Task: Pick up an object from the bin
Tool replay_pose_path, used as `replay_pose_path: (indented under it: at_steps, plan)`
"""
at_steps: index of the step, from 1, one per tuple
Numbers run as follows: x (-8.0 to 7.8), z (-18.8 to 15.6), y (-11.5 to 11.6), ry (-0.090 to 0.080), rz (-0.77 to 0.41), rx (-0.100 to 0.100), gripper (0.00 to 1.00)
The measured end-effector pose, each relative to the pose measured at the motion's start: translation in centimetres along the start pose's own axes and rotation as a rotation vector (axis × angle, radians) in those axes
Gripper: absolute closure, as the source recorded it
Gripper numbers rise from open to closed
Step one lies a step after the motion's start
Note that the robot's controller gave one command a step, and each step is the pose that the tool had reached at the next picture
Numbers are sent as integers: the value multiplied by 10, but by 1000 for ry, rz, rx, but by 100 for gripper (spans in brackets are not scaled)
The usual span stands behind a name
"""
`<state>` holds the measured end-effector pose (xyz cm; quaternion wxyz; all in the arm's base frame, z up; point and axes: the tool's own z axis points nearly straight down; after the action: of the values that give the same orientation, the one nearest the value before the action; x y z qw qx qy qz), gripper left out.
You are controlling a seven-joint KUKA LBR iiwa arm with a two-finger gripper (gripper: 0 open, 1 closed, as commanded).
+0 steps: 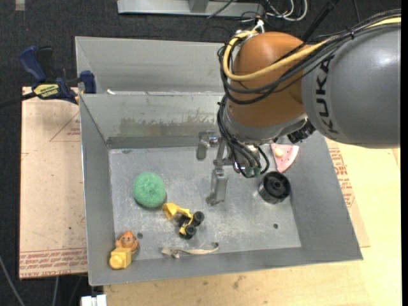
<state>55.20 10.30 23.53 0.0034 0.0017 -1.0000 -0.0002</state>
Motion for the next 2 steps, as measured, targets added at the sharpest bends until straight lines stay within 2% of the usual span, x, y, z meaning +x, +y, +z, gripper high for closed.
replay_pose_path:
  at_steps: [1, 2]
  plan:
    - [-2, -5, -1, -8, 3, -1, 0]
    - [23, 96, 13, -11, 54, -2, 0]
